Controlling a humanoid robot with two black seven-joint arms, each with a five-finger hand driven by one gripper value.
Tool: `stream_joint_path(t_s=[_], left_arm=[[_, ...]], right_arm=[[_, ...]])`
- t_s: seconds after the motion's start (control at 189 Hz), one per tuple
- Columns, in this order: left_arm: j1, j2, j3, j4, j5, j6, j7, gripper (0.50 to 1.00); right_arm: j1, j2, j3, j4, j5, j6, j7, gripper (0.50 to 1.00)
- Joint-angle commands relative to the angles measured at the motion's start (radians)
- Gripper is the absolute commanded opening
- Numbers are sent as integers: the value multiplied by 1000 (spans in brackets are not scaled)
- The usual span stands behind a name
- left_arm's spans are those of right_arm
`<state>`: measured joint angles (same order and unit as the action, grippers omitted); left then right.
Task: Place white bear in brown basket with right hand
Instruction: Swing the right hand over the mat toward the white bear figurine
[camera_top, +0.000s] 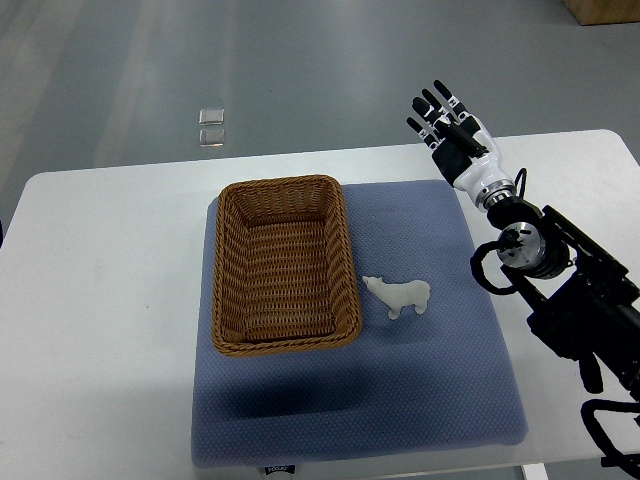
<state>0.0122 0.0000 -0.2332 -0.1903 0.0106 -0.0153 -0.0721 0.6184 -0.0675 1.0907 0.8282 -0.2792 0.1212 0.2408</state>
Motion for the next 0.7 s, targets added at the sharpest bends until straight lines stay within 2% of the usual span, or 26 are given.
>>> stream_joint_path(t_s=[0.0, 0.307, 0.434, 0.539, 0.693], left_arm=[[0, 0, 0, 0, 0, 0, 0, 1000], [0, 0, -1, 2, 0, 5, 0, 1000], [0, 0, -1, 0, 0, -3, 0, 1000], [0, 0, 0, -1, 0, -5, 0, 1000], [-3, 0, 0, -1, 0, -8, 0, 1000]], right_arm=[[1, 0, 0, 0, 0, 0, 0, 926], [15, -3, -5, 2, 0, -9, -6, 926], [52, -32, -75, 8, -25, -9, -15, 926], [93, -110, -155, 19, -95, -14, -34, 926], [172, -213, -313, 111, -311, -57, -61, 926]])
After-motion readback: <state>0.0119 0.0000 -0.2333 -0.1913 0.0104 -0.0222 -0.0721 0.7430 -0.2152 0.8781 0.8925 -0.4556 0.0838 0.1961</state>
